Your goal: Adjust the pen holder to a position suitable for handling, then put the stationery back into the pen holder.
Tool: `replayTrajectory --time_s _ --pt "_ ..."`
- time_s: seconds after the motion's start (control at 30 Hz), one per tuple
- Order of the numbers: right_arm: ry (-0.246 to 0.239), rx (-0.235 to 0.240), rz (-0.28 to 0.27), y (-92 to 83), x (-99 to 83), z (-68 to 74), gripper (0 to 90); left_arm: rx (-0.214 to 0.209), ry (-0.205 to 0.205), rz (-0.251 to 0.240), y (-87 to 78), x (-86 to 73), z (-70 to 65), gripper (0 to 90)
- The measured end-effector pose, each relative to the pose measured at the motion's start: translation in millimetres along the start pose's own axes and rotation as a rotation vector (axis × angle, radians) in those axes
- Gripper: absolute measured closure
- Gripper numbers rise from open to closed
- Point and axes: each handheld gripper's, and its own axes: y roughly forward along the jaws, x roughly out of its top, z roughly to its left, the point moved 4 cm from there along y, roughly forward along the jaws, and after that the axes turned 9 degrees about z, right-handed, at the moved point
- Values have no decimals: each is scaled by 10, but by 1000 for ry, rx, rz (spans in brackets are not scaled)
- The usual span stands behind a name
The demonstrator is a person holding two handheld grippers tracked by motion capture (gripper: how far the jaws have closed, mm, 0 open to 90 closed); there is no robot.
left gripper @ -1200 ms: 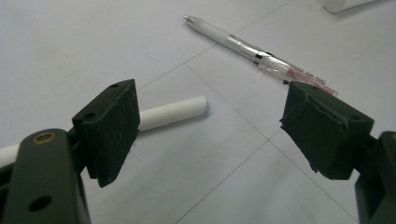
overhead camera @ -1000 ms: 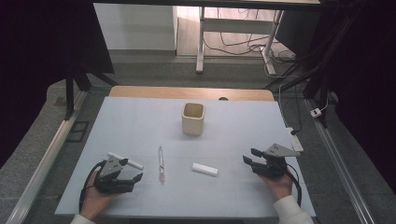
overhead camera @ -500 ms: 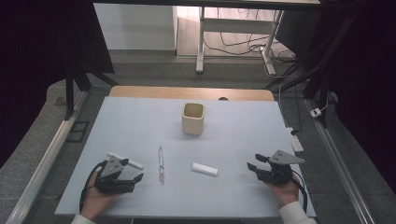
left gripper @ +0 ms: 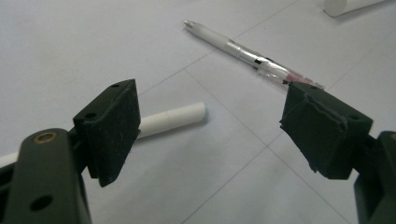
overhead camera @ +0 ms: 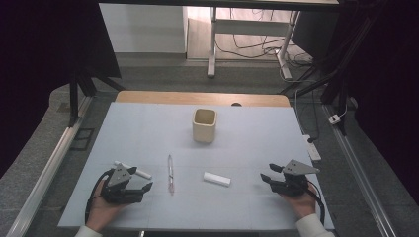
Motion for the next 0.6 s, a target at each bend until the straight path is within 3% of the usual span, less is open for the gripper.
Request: replayTrajectory --time_s 0.37,0.6 --pt "6 -16 -1 -107 -81 15 447 -42 -12 -31 -51 282 -27 197" --pt "14 -11 -13 -126 -82 -2 446 -54 -40 -12 -87 449 -49 198"
